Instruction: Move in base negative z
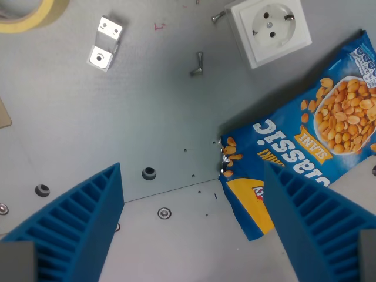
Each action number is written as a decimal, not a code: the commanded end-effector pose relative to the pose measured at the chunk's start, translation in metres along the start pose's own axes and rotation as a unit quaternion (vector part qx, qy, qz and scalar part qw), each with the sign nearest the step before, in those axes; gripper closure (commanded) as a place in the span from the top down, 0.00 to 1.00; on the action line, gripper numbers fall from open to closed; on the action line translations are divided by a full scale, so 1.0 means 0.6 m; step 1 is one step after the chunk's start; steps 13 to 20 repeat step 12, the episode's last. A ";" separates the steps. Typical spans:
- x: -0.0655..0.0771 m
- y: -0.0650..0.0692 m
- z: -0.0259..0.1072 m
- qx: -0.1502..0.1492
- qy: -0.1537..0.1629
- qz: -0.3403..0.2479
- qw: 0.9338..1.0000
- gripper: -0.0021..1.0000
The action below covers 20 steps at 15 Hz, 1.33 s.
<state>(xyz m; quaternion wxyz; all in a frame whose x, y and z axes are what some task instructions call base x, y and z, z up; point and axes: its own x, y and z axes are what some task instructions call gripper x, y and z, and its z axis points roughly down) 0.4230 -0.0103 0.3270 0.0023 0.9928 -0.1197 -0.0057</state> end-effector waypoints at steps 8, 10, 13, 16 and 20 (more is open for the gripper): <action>0.003 -0.001 0.063 0.000 0.002 0.000 1.000 1.00; 0.004 -0.001 0.080 0.000 0.002 0.000 1.000 1.00; 0.006 -0.002 0.096 0.000 0.002 0.000 1.000 1.00; 0.006 -0.002 0.096 0.000 0.002 0.000 1.000 1.00; 0.006 -0.002 0.096 0.000 0.002 0.000 1.000 1.00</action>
